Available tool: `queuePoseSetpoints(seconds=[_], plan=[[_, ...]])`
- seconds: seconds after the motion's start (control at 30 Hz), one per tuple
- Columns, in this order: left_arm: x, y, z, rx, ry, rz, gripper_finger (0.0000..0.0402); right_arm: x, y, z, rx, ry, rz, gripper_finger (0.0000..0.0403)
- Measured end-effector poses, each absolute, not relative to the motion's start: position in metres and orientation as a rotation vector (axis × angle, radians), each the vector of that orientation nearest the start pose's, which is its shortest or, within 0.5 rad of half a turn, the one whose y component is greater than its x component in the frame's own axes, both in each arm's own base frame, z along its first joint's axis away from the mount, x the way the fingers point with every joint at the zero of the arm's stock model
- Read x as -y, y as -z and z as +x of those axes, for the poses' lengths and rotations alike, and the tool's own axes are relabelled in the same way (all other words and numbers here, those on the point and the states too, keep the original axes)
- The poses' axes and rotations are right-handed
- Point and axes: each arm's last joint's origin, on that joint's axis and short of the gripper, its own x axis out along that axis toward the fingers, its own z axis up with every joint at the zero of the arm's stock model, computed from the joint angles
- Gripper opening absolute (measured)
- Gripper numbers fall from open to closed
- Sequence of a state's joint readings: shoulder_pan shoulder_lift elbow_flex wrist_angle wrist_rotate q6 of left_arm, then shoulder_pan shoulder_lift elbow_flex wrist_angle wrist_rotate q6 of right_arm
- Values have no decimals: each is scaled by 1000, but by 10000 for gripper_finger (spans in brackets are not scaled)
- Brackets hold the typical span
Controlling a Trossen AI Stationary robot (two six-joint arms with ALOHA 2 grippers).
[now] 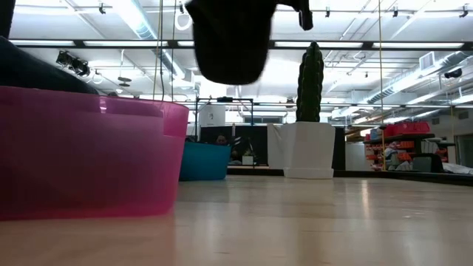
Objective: Pick & Place hat
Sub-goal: Put the black cap into the blue bin
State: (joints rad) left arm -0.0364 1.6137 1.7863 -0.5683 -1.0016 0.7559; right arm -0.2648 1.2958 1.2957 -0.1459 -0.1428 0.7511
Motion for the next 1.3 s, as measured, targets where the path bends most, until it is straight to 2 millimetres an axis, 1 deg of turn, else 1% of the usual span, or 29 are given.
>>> queuePoseSetpoints(seconds=[0.1,0.2,0.27,0.37,0.5,0.63,0.9,1.07,1.2,1.3], plan=[[-12,-440,331,-725,-774,893,6,70,-405,278,-98,139,761,200],[-12,-438,321,-778,-756,893,6,69,-408,275,-99,112,744,244],[-13,-435,313,-823,-746,876,6,68,-409,273,-102,106,744,264],[-13,-429,304,-876,-740,834,5,68,-409,272,-101,106,738,282],[-13,-420,293,-972,-686,801,5,68,-410,271,-98,108,736,285],[-13,-414,287,-1050,-639,814,5,68,-410,271,-101,110,746,279],[-12,-412,282,-1106,-529,836,4,68,-408,271,-120,117,751,268],[-16,-417,274,-1093,-509,802,4,68,-407,271,-126,119,741,267],[-24,-424,264,-1059,-564,730,4,68,-407,271,-129,120,735,267],[-28,-431,256,-1018,-569,670,4,68,-406,271,-135,122,736,267]])
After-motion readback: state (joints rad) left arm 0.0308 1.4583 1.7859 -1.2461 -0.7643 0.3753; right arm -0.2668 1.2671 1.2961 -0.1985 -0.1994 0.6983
